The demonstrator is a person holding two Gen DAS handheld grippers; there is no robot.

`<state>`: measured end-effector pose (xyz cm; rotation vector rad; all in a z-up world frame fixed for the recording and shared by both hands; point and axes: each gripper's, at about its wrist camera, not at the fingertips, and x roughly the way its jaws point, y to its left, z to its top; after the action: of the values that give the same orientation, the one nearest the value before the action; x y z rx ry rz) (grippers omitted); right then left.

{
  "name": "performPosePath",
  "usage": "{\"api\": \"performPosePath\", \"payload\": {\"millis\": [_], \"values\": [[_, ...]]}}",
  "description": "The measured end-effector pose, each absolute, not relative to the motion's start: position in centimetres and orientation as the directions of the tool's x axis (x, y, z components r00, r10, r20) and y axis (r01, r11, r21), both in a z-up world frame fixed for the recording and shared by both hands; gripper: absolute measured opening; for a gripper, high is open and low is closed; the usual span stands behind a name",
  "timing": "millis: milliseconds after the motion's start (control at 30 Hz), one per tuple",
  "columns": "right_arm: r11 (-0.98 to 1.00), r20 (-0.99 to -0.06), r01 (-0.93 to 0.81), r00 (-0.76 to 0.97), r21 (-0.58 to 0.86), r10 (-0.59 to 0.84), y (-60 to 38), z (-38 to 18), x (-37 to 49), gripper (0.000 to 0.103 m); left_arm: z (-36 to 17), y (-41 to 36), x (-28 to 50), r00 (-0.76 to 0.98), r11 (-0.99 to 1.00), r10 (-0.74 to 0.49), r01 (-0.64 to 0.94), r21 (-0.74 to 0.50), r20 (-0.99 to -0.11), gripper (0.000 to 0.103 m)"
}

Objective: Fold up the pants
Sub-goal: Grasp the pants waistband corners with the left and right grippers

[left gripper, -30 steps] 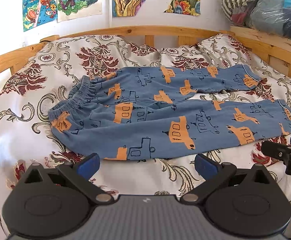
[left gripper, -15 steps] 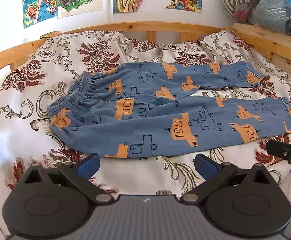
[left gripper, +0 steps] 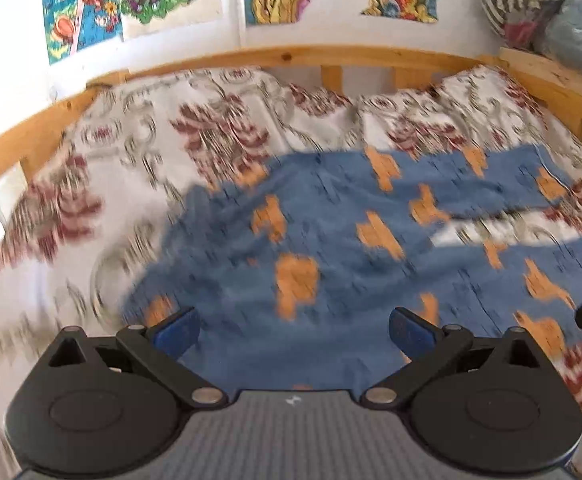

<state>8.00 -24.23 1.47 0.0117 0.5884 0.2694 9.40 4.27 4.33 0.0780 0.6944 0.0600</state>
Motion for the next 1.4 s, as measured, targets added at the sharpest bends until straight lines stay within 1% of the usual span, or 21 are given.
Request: {"api": "performPosePath", "payload": {"millis": [167, 300, 400, 500, 600, 667, 767, 833, 900, 1067, 1100, 1133, 1200, 1233, 1267, 1300, 1400], "values": [[0.943, -0.572, -0.329, 0.764, 0.052, 0.298, -24.1, 1.9, 14.1, 0.102, 6.7, 8.3, 15.5, 0.791, 0.991, 0.105, -0.031, 0.131, -0.603, 0.103], [0.911, -0.589, -0.411, 0.727, 0.041, 0.354, -23.6, 1.9, 20.5, 0.102, 7.0, 11.2, 20.5, 0.800, 0.983, 0.088, 0.026, 0.180, -0.594, 0.103], [0.882, -0.598, -0.467, 0.688, 0.069, 0.411, -22.9, 1.8, 25.4, 0.102, 6.7, 13.3, 24.0, 0.771, 0.985, 0.043, 0.075, 0.157, -0.635, 0.103], [0.824, -0.614, -0.558, 0.617, 0.101, 0.493, -21.5, 1.6, 30.0, 0.102, 6.1, 15.2, 26.9, 0.726, 0.986, -0.014, 0.124, 0.111, -0.687, 0.103], [0.754, -0.622, -0.650, 0.551, 0.097, 0.556, -19.4, 1.4, 33.9, 0.102, 5.4, 16.6, 29.1, 0.683, 0.981, -0.087, 0.185, 0.057, -0.725, 0.103], [0.711, -0.622, -0.698, 0.519, 0.088, 0.586, -18.0, 1.4, 36.1, 0.102, 5.0, 17.0, 30.1, 0.651, 0.971, -0.119, 0.234, 0.049, -0.750, 0.103], [0.658, -0.624, -0.748, 0.477, 0.081, 0.619, -16.4, 1.2, 39.1, 0.102, 4.8, 17.1, 31.3, 0.610, 0.944, -0.169, 0.327, 0.051, -0.774, 0.094], [0.644, -0.629, -0.760, 0.460, 0.086, 0.627, -15.7, 1.0, 40.7, 0.102, 5.0, 17.4, 32.0, 0.577, 0.927, -0.197, 0.372, 0.040, -0.792, 0.092], [0.628, -0.632, -0.771, 0.439, 0.100, 0.639, -15.2, 0.8, 42.0, 0.102, 5.1, 18.0, 33.0, 0.515, 0.908, -0.240, 0.418, -0.004, -0.823, 0.091], [0.591, -0.647, -0.796, 0.382, 0.132, 0.659, -14.1, 0.3, 44.2, 0.102, 5.0, 19.6, 34.7, 0.436, 0.901, -0.276, 0.427, -0.073, -0.856, 0.077], [0.578, -0.653, -0.805, 0.367, 0.135, 0.663, -13.7, 0.2, 44.6, 0.102, 4.8, 19.9, 35.0, 0.427, 0.905, -0.276, 0.418, -0.083, -0.861, 0.071], [0.565, -0.659, -0.814, 0.351, 0.137, 0.665, -13.3, 0.1, 44.9, 0.102, 4.6, 20.1, 35.3, 0.419, 0.909, -0.272, 0.408, -0.088, -0.866, 0.059], [0.543, -0.676, -0.828, 0.320, 0.140, 0.663, -12.4, 0.0, 45.8, 0.101, 4.3, 20.1, 35.7, 0.416, 0.911, -0.262, 0.404, -0.081, -0.871, 0.043], [0.536, -0.680, -0.832, 0.312, 0.142, 0.664, -12.1, -0.1, 46.2, 0.100, 4.2, 20.1, 35.8, 0.415, 0.912, -0.261, 0.403, -0.081, -0.871, 0.038], [0.534, -0.683, -0.833, 0.307, 0.143, 0.663, -11.8, -0.1, 46.7, 0.096, 4.0, 20.1, 36.0, 0.405, 0.912, -0.261, 0.401, -0.086, -0.876, 0.034], [0.537, -0.686, -0.832, 0.310, 0.140, 0.658, -11.5, -0.2, 47.2, 0.093, 3.8, 20.1, 36.1, 0.394, 0.913, -0.256, 0.397, -0.088, -0.883, 0.028], [0.545, -0.708, -0.830, 0.314, 0.119, 0.633, -11.0, -0.4, 48.4, 0.086, 3.4, 19.7, 36.1, 0.370, 0.909, -0.231, 0.412, -0.064, -0.900, 0.028]]}}
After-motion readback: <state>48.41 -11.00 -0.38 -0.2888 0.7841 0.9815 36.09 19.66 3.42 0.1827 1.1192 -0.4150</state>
